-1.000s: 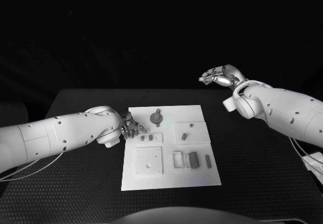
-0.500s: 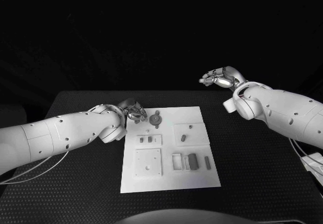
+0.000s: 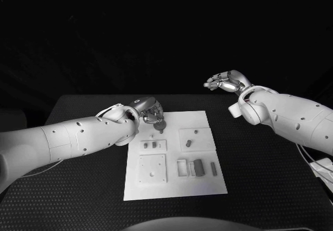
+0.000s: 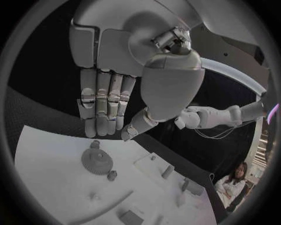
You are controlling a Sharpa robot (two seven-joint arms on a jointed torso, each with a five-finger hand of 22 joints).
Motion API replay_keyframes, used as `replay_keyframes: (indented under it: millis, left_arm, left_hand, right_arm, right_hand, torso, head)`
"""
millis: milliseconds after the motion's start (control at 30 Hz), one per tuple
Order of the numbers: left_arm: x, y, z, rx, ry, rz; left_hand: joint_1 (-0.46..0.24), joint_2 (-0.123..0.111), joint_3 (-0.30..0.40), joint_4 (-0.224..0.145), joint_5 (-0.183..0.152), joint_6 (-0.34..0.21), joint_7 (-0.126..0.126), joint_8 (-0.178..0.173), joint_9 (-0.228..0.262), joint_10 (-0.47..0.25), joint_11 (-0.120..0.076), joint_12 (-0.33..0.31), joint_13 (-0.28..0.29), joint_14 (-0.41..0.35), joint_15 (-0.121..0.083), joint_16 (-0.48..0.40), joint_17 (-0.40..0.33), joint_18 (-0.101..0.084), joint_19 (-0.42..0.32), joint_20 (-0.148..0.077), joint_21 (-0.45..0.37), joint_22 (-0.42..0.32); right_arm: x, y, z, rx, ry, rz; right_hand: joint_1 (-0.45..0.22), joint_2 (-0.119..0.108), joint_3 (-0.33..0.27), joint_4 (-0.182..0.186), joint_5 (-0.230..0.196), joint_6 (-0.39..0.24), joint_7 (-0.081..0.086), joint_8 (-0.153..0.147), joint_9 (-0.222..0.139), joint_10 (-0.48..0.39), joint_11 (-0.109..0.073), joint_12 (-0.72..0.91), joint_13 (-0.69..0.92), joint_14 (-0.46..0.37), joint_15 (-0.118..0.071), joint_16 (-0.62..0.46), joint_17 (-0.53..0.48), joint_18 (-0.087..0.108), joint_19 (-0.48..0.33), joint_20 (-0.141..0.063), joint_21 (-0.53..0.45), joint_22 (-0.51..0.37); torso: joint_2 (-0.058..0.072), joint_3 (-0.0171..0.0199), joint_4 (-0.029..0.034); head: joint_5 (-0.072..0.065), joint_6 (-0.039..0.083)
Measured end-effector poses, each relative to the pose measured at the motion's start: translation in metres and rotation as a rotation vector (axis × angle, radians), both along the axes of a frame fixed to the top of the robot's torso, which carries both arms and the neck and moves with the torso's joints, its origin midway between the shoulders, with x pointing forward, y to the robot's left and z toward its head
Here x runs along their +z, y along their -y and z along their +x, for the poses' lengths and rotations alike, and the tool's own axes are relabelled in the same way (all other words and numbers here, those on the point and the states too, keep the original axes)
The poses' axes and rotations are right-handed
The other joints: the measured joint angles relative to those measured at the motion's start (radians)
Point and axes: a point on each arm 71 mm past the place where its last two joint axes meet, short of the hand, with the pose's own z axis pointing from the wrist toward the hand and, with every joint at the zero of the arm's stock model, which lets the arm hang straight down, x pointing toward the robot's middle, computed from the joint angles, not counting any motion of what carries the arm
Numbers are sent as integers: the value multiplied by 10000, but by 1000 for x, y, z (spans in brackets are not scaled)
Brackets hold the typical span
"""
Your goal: Assemble the parts on the task board
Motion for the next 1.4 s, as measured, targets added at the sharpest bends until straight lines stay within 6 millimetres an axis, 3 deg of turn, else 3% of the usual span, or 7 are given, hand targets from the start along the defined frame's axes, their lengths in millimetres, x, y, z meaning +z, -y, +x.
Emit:
replay_keyframes:
  millis: [333,567,1300,1400]
  left_arm:
    - [-12,18,-4,-945,219,1348]
    - [-22,18,-5,-1062,46,1810]
    - [-39,20,-7,-1164,-398,2567]
    - [-42,20,-8,-1154,-435,2589]
  left_hand:
    - [-29,-29,-55,-2,0,87,88,0,-106,78,0,-140,-131,70,-70,93,-11,-41,73,-75,0,-2]
    - [-106,-193,-164,42,0,87,88,0,-264,132,17,-335,-294,297,-171,303,49,80,356,-180,80,-3]
    - [-15,-279,-290,40,0,-110,175,-118,-634,196,22,-612,-650,577,-326,1230,396,9,821,-359,776,-5]
    - [-14,-279,-290,40,0,-319,156,-236,-743,-33,-132,-666,-726,549,-299,1230,375,11,797,-335,815,-5]
  right_arm:
    - [0,-2,0,39,-9,13]
    - [0,-3,0,51,-13,16]
    - [-1,-4,0,86,-18,27]
    - [-1,-5,0,97,-21,31]
  right_hand:
    - [0,0,0,0,0,0,0,0,1,0,0,0,-9,0,-1,0,10,1,0,0,0,-1]
    - [0,0,0,0,0,1,0,0,1,0,0,0,-8,1,-1,0,9,0,0,0,0,4]
    - [0,0,0,0,0,3,-3,0,2,0,0,0,-16,2,-2,0,16,0,0,0,0,6]
    - [0,0,0,0,0,3,-3,0,2,0,0,0,-16,2,-2,0,15,0,0,0,0,17]
  torso:
    - [6,4,4]
    - [5,4,2]
    - [-10,1,18]
    - [-11,-2,18]
  head:
    - [-36,50]
    - [-39,6]
    - [-61,-58]
    - [-109,-61]
